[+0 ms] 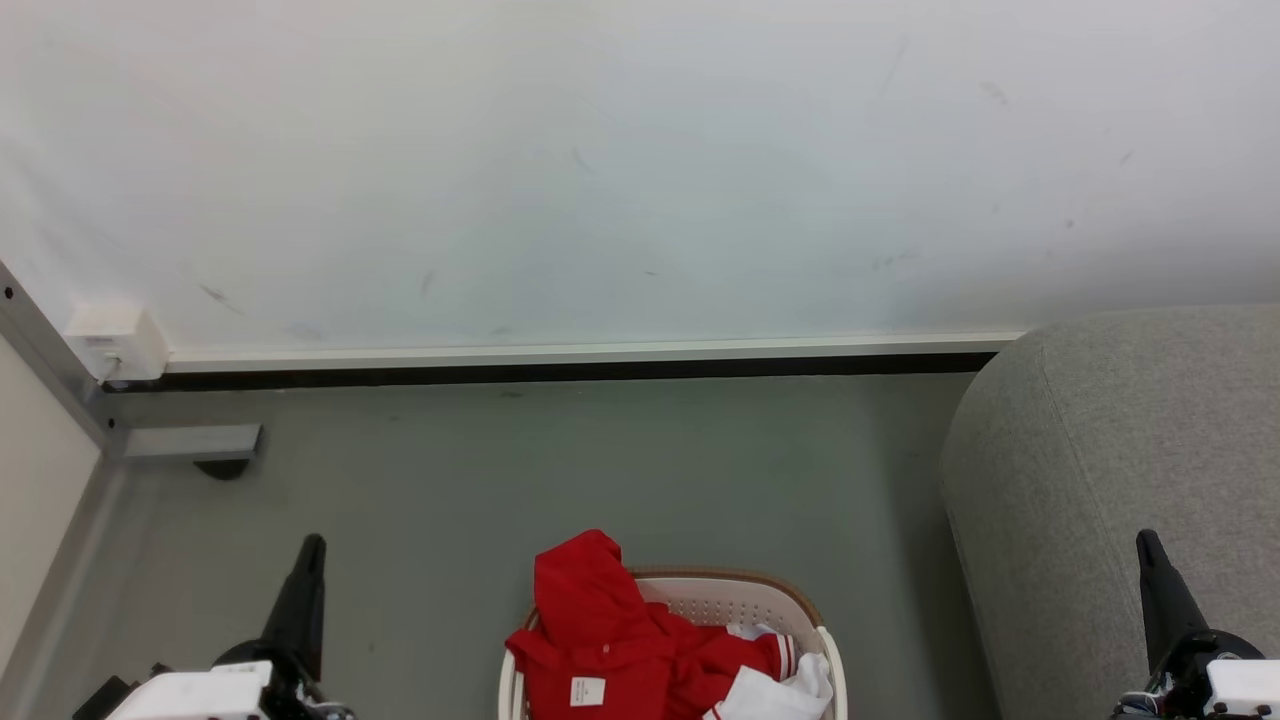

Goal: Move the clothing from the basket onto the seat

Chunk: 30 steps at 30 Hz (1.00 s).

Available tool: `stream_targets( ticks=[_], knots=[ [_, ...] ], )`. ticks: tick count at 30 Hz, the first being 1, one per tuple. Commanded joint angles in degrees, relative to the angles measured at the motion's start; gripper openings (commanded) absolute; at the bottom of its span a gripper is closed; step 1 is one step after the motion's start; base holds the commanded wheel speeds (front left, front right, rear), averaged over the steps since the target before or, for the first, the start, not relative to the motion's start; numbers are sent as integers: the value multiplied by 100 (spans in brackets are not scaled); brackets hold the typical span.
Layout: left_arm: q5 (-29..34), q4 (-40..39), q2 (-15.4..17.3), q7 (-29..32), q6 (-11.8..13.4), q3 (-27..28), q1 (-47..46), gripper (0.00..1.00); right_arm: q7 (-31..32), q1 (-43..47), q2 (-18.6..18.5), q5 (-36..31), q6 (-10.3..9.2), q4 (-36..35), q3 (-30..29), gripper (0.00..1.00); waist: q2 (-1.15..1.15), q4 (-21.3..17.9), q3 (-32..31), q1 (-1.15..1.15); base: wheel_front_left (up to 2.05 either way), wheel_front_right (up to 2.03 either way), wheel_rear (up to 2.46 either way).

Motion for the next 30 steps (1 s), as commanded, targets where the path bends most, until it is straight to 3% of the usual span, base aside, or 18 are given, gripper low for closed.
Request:
stream_targets(
  ticks=[1,30],
  knots=[
    [-69,-23,21,7,-14,5,-56,0,1,-79,-2,-15,-18,-21,-23,0,0,0,0,0,0,0,0],
    [-69,-23,21,7,-13,5,-56,0,1,-79,-2,-14,-18,-21,-23,0,0,0,0,0,0,0,0]
  ],
)
